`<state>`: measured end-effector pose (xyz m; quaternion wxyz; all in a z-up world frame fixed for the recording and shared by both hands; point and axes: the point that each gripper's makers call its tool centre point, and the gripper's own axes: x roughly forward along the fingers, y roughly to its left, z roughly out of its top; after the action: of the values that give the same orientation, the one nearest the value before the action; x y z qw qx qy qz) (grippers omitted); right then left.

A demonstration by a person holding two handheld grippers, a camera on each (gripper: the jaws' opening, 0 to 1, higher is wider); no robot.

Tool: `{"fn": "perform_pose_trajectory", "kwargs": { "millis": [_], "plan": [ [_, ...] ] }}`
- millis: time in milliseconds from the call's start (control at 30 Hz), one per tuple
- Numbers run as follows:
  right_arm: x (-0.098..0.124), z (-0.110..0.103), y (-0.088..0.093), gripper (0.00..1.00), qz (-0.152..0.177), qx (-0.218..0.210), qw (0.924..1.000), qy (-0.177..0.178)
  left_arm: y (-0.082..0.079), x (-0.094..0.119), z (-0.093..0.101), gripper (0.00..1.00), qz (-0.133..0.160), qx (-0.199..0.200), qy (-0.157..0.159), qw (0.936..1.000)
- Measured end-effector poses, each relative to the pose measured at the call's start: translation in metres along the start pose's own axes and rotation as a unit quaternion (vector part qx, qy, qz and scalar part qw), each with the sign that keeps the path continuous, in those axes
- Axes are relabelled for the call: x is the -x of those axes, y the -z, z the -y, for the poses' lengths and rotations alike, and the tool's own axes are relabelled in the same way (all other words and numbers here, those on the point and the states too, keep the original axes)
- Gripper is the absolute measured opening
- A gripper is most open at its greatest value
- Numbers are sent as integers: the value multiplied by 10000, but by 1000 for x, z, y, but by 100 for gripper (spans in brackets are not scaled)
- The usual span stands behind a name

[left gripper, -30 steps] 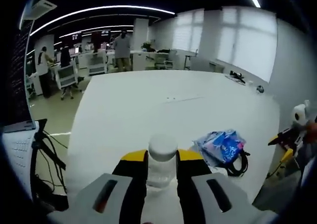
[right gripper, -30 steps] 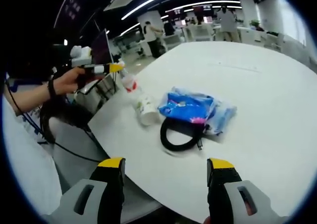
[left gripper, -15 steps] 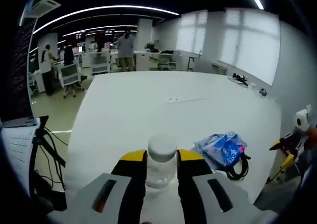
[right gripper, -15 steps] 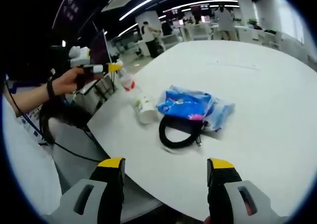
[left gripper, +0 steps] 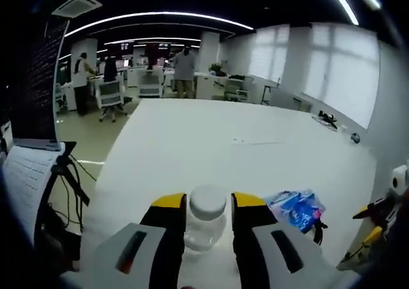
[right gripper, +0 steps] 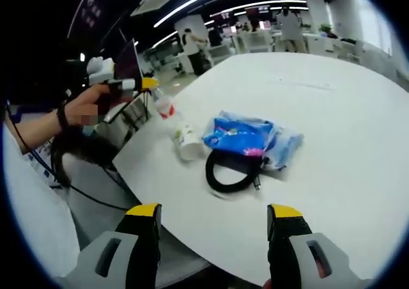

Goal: Arrange the tabletop items into an orderly group along one side of the table until the central work area is clear of visible clutter.

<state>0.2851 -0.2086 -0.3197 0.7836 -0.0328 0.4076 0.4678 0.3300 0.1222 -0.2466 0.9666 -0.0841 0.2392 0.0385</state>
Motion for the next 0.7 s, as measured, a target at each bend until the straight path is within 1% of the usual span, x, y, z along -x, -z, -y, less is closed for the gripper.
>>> {"fn": "perform_pose_trajectory", "kwargs": {
  "millis": [100, 200, 267, 300, 400, 500, 567, 633, 700],
  "plan": [
    [1, 0, 1, 68, 1, -9, 10000, 4, -1, -1, 3, 26, 46, 133, -163, 9998],
    [2, 1, 2, 68, -6, -19, 10000, 9, -2, -3, 2, 27, 98, 259, -355, 9990],
    [2, 1, 2, 68, 0, -23, 10000, 12, -2, -4, 2, 26, 105, 282, -436, 9986],
    [2, 2, 2, 68, 1, -24, 10000, 14, -3, -4, 0, 26, 112, 297, -545, 9980],
    [2, 2, 2, 68, 6, -34, 10000, 20, -3, -6, -1, 25, 116, 331, -634, 9974],
    [2, 3, 2, 68, -10, -22, 10000, 22, -4, -6, -3, 21, 134, 368, -743, 9965],
    [3, 4, 2, 68, 7, -39, 10000, 32, -5, -5, -2, 20, 161, 395, -701, 9966],
    [3, 5, 2, 68, 15, -49, 10000, 42, -6, -5, -1, 20, 148, 210, -569, 9980],
    [4, 5, 2, 68, 9, -46, 10000, 43, -6, -5, 0, 20, 139, 175, -439, 9988]
  ]
}}
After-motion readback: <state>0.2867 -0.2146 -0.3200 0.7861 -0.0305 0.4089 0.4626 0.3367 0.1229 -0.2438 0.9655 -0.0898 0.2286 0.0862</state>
